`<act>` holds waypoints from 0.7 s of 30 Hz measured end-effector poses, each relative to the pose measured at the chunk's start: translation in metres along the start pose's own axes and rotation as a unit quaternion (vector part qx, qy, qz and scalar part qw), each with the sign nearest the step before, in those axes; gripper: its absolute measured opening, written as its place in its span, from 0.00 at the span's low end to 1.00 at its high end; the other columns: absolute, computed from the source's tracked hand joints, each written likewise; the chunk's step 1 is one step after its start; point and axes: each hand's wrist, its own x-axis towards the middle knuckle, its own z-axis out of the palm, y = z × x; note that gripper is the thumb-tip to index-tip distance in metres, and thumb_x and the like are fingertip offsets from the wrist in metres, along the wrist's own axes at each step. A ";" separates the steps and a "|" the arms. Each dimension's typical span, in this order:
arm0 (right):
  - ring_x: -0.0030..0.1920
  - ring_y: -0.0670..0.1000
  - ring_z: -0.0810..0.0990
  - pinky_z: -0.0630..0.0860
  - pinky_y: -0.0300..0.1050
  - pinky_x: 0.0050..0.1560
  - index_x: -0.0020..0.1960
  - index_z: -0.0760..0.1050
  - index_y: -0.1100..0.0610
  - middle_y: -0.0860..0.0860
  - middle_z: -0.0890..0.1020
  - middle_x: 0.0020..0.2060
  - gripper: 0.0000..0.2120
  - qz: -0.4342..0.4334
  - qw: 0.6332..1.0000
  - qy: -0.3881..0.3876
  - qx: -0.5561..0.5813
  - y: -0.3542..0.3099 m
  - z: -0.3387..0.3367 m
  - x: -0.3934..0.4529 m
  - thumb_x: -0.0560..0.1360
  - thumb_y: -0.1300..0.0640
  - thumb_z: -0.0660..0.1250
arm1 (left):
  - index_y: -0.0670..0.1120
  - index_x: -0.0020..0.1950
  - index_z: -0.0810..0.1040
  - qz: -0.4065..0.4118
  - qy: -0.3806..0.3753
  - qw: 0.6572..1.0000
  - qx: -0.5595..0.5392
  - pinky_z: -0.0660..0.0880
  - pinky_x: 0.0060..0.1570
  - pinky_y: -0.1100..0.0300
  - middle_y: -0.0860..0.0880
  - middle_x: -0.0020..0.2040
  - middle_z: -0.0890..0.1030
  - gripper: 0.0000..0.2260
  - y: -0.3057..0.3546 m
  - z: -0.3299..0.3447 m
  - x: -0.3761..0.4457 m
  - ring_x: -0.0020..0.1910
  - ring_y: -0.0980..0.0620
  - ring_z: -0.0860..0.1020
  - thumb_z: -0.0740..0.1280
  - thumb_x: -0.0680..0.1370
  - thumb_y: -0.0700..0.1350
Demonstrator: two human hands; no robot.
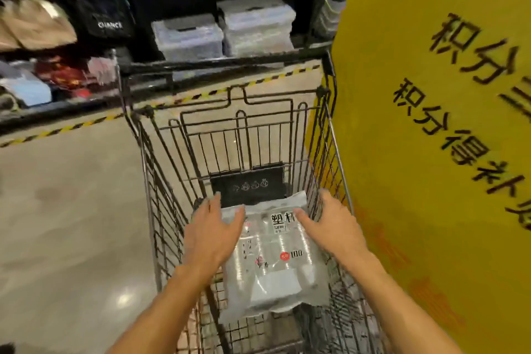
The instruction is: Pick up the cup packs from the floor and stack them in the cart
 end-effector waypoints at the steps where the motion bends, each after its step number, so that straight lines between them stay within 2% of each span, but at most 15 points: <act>1: 0.70 0.57 0.77 0.77 0.55 0.65 0.76 0.68 0.55 0.53 0.78 0.72 0.35 -0.016 1.000 0.014 -0.020 -0.009 -0.024 -0.011 0.79 0.33 0.67 | 0.49 0.82 0.60 0.029 0.008 0.999 0.032 0.64 0.75 0.41 0.44 0.80 0.65 0.40 0.013 -0.024 -0.008 0.78 0.44 0.64 0.50 0.78 0.73; 4: 0.74 0.56 0.74 0.76 0.55 0.68 0.79 0.66 0.54 0.53 0.75 0.75 0.38 -0.038 0.996 0.045 -0.065 -0.030 -0.091 -0.052 0.79 0.30 0.63 | 0.51 0.84 0.57 0.108 0.008 0.988 0.107 0.59 0.77 0.41 0.44 0.82 0.60 0.39 0.050 -0.084 -0.030 0.81 0.44 0.59 0.47 0.79 0.73; 8: 0.80 0.55 0.66 0.67 0.53 0.77 0.83 0.61 0.51 0.53 0.68 0.81 0.43 -0.016 0.988 0.107 -0.114 -0.040 -0.158 -0.116 0.78 0.25 0.54 | 0.54 0.83 0.57 0.193 0.013 0.967 0.169 0.56 0.78 0.41 0.45 0.82 0.60 0.38 0.097 -0.147 -0.059 0.80 0.44 0.60 0.45 0.78 0.73; 10: 0.81 0.55 0.65 0.65 0.53 0.77 0.83 0.62 0.51 0.54 0.68 0.81 0.44 0.022 0.983 0.144 -0.114 -0.037 -0.182 -0.152 0.77 0.24 0.52 | 0.55 0.82 0.59 0.239 0.019 0.953 0.184 0.59 0.77 0.41 0.45 0.82 0.62 0.39 0.117 -0.170 -0.072 0.79 0.43 0.63 0.45 0.77 0.75; 12: 0.80 0.55 0.66 0.65 0.53 0.77 0.83 0.63 0.51 0.54 0.69 0.80 0.40 0.069 0.973 0.190 -0.111 -0.030 -0.200 -0.192 0.79 0.27 0.56 | 0.55 0.82 0.60 0.296 0.009 0.938 0.178 0.64 0.74 0.39 0.44 0.81 0.64 0.42 0.135 -0.188 -0.086 0.77 0.43 0.66 0.41 0.74 0.77; 15: 0.80 0.55 0.66 0.67 0.55 0.77 0.82 0.65 0.49 0.54 0.70 0.80 0.41 0.161 0.949 0.253 -0.102 -0.019 -0.213 -0.264 0.78 0.26 0.56 | 0.55 0.81 0.61 0.397 -0.021 0.897 0.193 0.69 0.71 0.39 0.44 0.79 0.66 0.48 0.162 -0.202 -0.110 0.73 0.42 0.71 0.35 0.70 0.80; 17: 0.80 0.55 0.66 0.68 0.54 0.77 0.82 0.65 0.49 0.54 0.70 0.80 0.41 0.221 0.929 0.281 -0.096 -0.013 -0.213 -0.322 0.77 0.25 0.55 | 0.56 0.82 0.61 0.456 -0.041 0.867 0.198 0.66 0.72 0.38 0.45 0.81 0.64 0.46 0.180 -0.202 -0.136 0.75 0.42 0.69 0.39 0.71 0.80; 19: 0.79 0.56 0.68 0.68 0.54 0.75 0.81 0.66 0.50 0.54 0.71 0.79 0.38 0.279 0.906 0.307 -0.085 -0.007 -0.208 -0.387 0.79 0.28 0.60 | 0.58 0.81 0.61 0.514 -0.061 0.829 0.211 0.63 0.74 0.37 0.46 0.83 0.60 0.45 0.197 -0.196 -0.171 0.78 0.41 0.65 0.41 0.71 0.80; 21: 0.76 0.58 0.72 0.70 0.56 0.71 0.80 0.68 0.49 0.54 0.74 0.77 0.37 0.342 0.878 0.327 -0.073 -0.003 -0.197 -0.457 0.79 0.29 0.61 | 0.58 0.81 0.63 0.570 -0.081 0.789 0.214 0.61 0.74 0.35 0.47 0.83 0.60 0.44 0.211 -0.187 -0.215 0.78 0.41 0.63 0.42 0.72 0.79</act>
